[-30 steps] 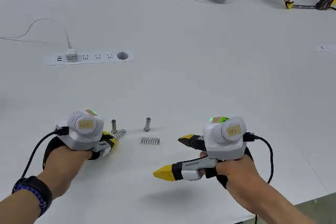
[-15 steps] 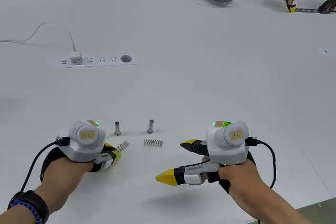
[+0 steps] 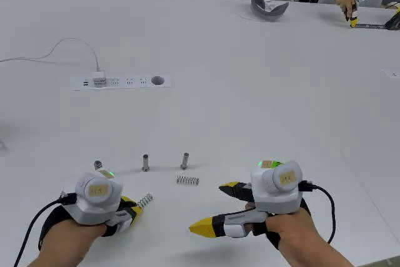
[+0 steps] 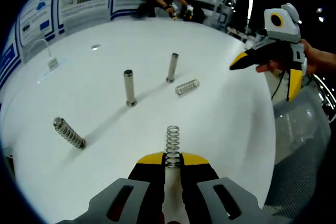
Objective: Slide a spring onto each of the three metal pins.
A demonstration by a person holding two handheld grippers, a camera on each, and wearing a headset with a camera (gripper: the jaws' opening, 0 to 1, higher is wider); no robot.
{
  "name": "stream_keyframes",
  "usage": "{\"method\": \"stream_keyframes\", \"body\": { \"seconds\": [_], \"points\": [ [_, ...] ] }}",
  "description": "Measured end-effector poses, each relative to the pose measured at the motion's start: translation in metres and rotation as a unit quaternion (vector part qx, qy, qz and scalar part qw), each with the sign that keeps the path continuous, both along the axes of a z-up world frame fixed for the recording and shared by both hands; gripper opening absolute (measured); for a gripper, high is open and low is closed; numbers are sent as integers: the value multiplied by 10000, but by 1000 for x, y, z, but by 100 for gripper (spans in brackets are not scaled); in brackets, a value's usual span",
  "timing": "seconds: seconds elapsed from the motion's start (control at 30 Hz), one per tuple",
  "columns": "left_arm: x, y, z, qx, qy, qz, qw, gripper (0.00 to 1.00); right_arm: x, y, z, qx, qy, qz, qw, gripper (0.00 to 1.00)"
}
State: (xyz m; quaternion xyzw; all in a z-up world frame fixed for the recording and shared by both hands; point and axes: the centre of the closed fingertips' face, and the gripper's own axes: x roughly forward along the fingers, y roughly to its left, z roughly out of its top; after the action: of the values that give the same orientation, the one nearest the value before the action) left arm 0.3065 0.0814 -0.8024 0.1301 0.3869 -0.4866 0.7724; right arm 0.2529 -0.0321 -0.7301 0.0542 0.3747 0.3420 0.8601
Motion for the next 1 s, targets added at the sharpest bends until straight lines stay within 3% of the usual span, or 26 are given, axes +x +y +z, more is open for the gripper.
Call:
{"method": "stream_keyframes", "body": {
  "seconds": [0.43,0.77,1.0],
  "points": [
    [-23,16,15,22,-53,-70,10000,10,-5,15,1,245,53,22,9997,80],
    [-27,36,33,-31,-193,-4,9998,10,-9,28,2,340,91,155,9993,79],
    [-30,40,45,-158,-220,87,9996,10,-7,41,4,428,91,257,9987,78]
  ]
}}
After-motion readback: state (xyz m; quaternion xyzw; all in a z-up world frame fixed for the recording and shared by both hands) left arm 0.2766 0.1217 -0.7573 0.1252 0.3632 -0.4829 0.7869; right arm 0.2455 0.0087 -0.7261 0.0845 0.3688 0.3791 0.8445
